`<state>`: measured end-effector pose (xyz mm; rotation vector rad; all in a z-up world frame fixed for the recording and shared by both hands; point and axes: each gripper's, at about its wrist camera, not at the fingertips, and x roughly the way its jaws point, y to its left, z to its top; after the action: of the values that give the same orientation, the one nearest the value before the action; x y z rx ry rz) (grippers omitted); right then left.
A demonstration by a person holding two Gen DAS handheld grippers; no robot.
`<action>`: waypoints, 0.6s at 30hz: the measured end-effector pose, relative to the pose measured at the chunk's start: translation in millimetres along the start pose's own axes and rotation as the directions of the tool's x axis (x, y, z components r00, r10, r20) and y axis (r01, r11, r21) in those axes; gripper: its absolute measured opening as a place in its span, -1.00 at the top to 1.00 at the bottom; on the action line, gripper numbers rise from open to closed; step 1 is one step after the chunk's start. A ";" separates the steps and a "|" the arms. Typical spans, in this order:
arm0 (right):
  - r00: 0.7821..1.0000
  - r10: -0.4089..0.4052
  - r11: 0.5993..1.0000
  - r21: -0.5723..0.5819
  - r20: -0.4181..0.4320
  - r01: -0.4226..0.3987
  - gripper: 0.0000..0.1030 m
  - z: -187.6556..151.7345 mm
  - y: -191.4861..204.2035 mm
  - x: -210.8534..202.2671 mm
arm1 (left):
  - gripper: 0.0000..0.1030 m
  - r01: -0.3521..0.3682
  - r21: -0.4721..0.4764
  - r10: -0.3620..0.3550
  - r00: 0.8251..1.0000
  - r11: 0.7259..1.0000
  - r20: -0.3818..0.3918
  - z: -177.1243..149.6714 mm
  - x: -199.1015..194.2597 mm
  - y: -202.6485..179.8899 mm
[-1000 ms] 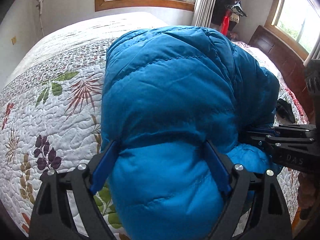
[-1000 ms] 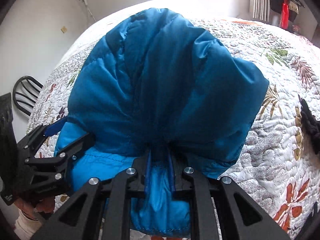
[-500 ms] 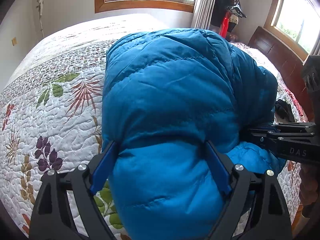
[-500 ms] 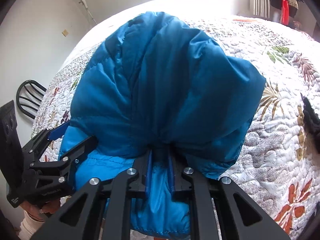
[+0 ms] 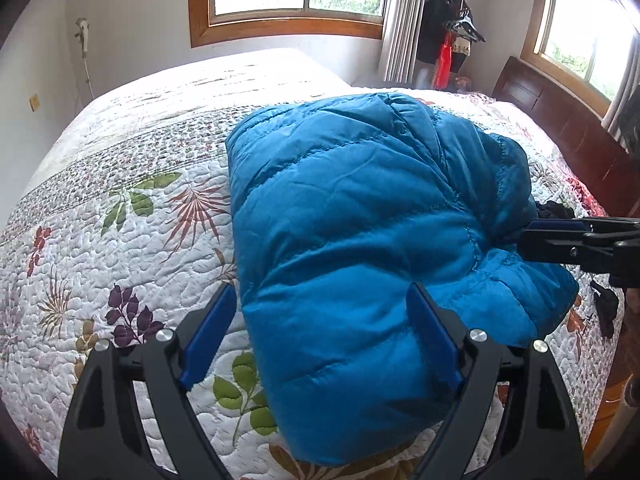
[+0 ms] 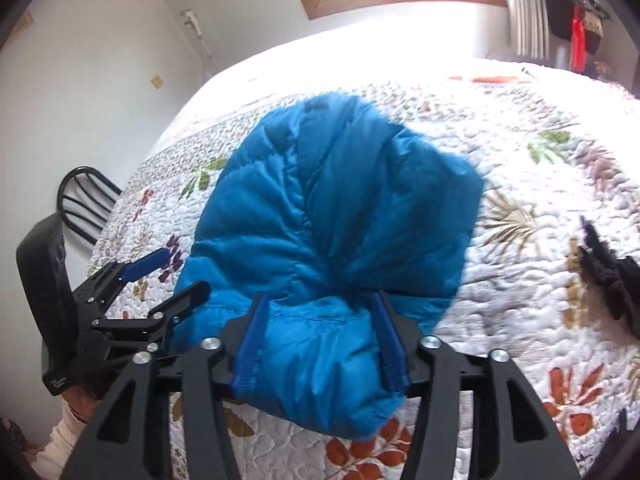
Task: Fold large clothes
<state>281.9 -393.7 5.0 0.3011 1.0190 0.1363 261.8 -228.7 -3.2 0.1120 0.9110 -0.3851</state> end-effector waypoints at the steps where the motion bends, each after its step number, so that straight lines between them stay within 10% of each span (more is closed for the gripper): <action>1: 1.000 -0.018 1.000 0.000 0.015 0.018 -0.22 0.7 -0.1 -4.5 | -0.71 -0.001 -0.001 0.001 1.000 1.000 0.005 0.1 -2.4 1.4; 12: 0.999 0.040 0.991 0.125 0.005 -0.041 -0.56 1.9 -46.1 -1.0 | -0.78 -0.041 -0.042 0.041 0.999 0.998 0.005 7.0 -8.8 32.5; 18: 0.992 0.123 0.978 0.172 -0.016 -0.118 -0.56 -1.9 -56.9 20.3 | -0.80 0.059 -0.174 -0.069 0.996 0.983 -0.051 9.3 11.8 67.5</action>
<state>289.3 -442.4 -30.1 0.5194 1.0406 0.1627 300.4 -171.8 -11.2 -0.0654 1.0024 -0.3627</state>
